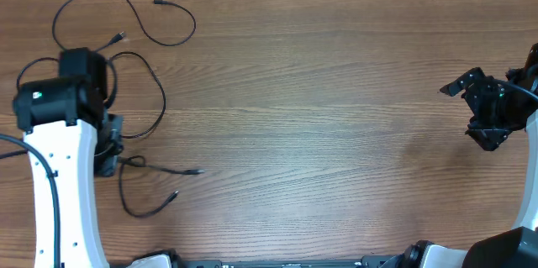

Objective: Untangle cables

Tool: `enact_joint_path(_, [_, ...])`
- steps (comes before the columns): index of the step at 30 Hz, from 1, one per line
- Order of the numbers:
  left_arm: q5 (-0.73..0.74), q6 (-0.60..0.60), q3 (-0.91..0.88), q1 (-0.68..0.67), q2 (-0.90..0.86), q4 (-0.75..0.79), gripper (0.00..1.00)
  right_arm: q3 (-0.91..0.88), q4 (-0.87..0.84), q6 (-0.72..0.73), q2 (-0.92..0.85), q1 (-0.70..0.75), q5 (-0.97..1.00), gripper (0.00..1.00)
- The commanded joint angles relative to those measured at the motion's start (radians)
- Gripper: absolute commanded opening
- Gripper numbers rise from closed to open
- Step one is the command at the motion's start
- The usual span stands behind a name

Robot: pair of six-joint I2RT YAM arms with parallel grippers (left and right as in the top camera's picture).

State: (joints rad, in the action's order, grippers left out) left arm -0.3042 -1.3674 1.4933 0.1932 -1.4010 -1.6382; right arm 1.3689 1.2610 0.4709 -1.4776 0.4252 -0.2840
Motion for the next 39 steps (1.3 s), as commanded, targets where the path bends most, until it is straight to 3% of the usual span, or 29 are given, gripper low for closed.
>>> enact_joint_path(1, [-0.089,-0.058,-0.048,0.086,0.016,0.024,0.05,0.018,-0.003,-0.005,0.007,0.001,0.003,1.0])
enact_joint_path(8, [-0.091,-0.058,-0.181,0.269,0.015,0.215,0.05,0.018,-0.003,-0.005,0.007,0.001,0.003,1.0])
enact_joint_path(21, [-0.145,-0.051,-0.243,0.644,0.015,0.49,0.06,0.018,-0.003,-0.005,0.007,0.001,0.003,1.0])
enact_joint_path(24, [-0.157,0.106,-0.274,0.706,0.014,0.683,0.08,0.018,-0.003,-0.005,0.007,0.001,0.003,1.0])
enact_joint_path(27, [-0.105,0.381,-0.281,0.723,-0.006,0.892,0.06,0.018,-0.003,-0.005,0.007,0.001,0.003,1.0])
enact_joint_path(29, [-0.063,0.491,-0.281,0.723,-0.028,0.969,0.05,0.018,-0.003,-0.005,0.007,0.001,0.003,1.0])
enact_joint_path(35, [0.101,0.5,-0.281,0.723,-0.15,1.044,0.04,0.018,-0.003,-0.005,0.007,0.001,0.003,1.0])
enact_joint_path(39, [0.139,0.588,-0.281,0.723,-0.256,1.041,0.04,0.018,-0.003,-0.005,0.007,0.001,0.003,1.0])
